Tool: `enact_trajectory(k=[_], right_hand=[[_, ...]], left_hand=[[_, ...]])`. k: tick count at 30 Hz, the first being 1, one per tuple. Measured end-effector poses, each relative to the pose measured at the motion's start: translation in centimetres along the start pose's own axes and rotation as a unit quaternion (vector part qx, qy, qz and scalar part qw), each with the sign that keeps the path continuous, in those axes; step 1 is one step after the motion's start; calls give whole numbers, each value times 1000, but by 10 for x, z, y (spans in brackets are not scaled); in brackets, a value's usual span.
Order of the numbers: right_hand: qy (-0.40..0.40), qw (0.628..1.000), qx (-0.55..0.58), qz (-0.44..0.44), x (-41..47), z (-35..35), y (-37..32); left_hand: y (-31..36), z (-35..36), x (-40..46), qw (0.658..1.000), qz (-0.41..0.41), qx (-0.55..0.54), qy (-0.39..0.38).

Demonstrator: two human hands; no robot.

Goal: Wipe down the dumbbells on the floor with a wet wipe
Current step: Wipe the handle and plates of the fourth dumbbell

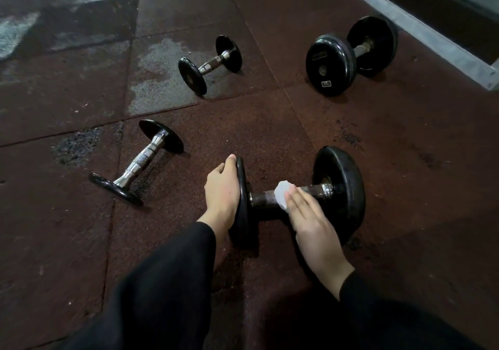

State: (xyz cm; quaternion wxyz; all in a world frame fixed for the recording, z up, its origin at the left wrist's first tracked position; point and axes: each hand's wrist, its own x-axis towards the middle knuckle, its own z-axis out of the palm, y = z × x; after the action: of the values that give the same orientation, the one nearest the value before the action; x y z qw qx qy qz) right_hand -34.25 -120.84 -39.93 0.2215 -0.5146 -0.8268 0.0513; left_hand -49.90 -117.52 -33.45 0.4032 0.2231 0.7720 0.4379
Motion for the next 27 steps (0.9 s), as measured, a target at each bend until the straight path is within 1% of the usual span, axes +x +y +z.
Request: enact_trajectory(k=[2,5,6,8,9,10,11,12,14,15,18,20,21,23,25,26,27], right_hand=[[5,1000,-1,0,8,1,-5],[-37,998,-41,-23,14,1,-12],[-52,997,-61,-14,16,-3,-14],[-78,990,-109,41,23,-16,-16],[-109,983,-128,79,30,-27,-17],[-134,977,-133,97,39,-33,-14],[-133,978,-131,99,46,-34,-8],[-149,973,-134,114,54,-35,-6],[-183,961,-174,111,66,-38,-8],[-185,959,-186,107,68,-37,-8],[-177,960,-169,139,61,-38,-13],[-115,964,-212,111,49,-36,-18],[-122,961,-220,114,44,-38,-23],[-151,955,-238,91,35,-26,-26],[-157,954,-248,66,37,-25,-28],[-145,959,-237,57,44,-31,-28],[-155,959,-228,57,52,-35,-26]], left_hand=[[1,0,0,1000,-3,-4,1],[2,1,-2,1000,-1,-2,-3],[3,0,-3,1000,0,-4,-5],[2,0,-3,1000,2,-6,-5],[2,-1,-4,1000,1,-6,-3],[2,-1,-4,1000,-1,-6,-2],[2,-1,-3,1000,-4,-5,-3],[2,-1,-3,1000,-4,-5,-3],[2,-1,-3,1000,-6,-2,-6],[2,-1,-3,1000,-7,-3,-7],[3,-1,-4,1000,-3,-1,-11],[1,-1,-4,1000,0,1,-11],[1,-1,-3,1000,-2,1,-11],[0,0,-1,1000,-4,-1,-9],[1,0,0,1000,-5,-4,-5],[2,0,0,1000,-6,-5,-4],[2,0,0,1000,-7,-3,-6]])
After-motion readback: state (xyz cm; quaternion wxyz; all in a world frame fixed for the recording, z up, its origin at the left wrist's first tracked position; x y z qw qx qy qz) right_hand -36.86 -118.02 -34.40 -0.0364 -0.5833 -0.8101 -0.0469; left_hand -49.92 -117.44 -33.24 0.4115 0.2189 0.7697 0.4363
